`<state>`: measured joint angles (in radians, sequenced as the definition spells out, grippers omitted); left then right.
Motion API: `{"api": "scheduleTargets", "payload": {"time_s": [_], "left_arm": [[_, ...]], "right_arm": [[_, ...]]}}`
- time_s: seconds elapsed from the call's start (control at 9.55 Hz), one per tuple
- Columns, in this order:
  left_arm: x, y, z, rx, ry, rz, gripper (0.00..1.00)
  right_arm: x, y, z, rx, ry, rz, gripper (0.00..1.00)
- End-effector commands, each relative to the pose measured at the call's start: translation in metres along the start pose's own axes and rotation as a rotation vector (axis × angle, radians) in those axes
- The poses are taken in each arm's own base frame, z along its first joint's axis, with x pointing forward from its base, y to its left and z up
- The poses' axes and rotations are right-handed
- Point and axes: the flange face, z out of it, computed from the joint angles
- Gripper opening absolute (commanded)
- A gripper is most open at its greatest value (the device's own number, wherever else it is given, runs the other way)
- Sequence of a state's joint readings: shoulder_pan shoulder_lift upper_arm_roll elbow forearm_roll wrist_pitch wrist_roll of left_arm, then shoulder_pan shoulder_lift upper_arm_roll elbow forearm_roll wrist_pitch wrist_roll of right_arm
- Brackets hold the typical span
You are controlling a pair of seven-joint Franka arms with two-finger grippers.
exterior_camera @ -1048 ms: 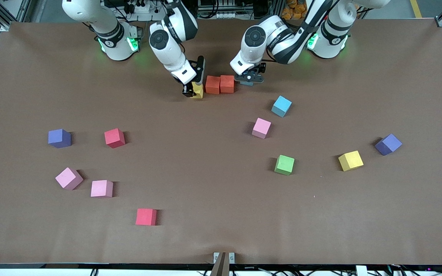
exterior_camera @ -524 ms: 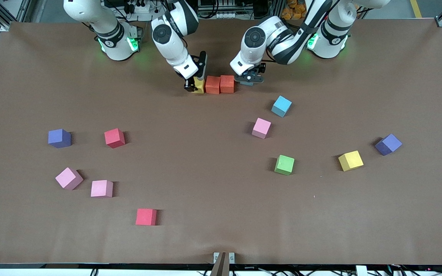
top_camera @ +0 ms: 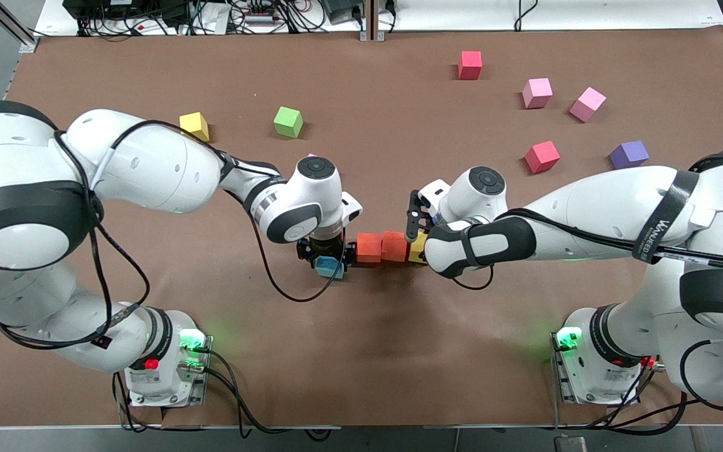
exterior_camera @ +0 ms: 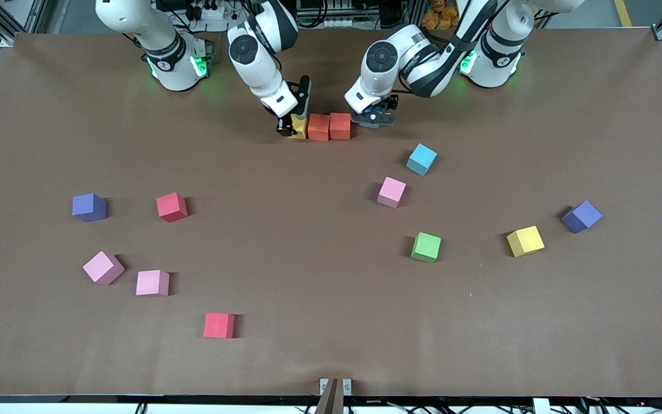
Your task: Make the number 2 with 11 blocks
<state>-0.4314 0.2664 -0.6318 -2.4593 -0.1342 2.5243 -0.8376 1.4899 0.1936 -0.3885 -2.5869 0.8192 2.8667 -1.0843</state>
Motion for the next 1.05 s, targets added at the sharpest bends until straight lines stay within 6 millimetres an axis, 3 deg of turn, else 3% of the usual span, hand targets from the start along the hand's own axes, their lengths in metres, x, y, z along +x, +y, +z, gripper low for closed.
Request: {"api": "scheduleTargets", "payload": {"time_s": [0.0,0.52,0.84,0.94], "left_arm": [[0.001,-0.0019,-0.0016,0.004,0.011,-0.005,0.87],[0.0026,-0.006,-0.0038,0.026,0.003,-0.001,0.85],[0.008,-0.0067,-0.006,0.018,0.004,-0.01,0.78],[0.0083,-0.0075,-0.005,0.019,0.003,-0.011,0.69]], "right_arm": [[-0.009,-0.0054,-0.0015,-0.008,0.009,0.024,0.21],[-0.0065,-0.0036,-0.0003,-0.022,0.011,0.026,0.2],[-0.0013,-0.0035,0.0016,-0.027,0.012,0.018,0.19],[0.0001,-0.0036,0.0016,-0.029,0.014,0.016,0.19]]}}
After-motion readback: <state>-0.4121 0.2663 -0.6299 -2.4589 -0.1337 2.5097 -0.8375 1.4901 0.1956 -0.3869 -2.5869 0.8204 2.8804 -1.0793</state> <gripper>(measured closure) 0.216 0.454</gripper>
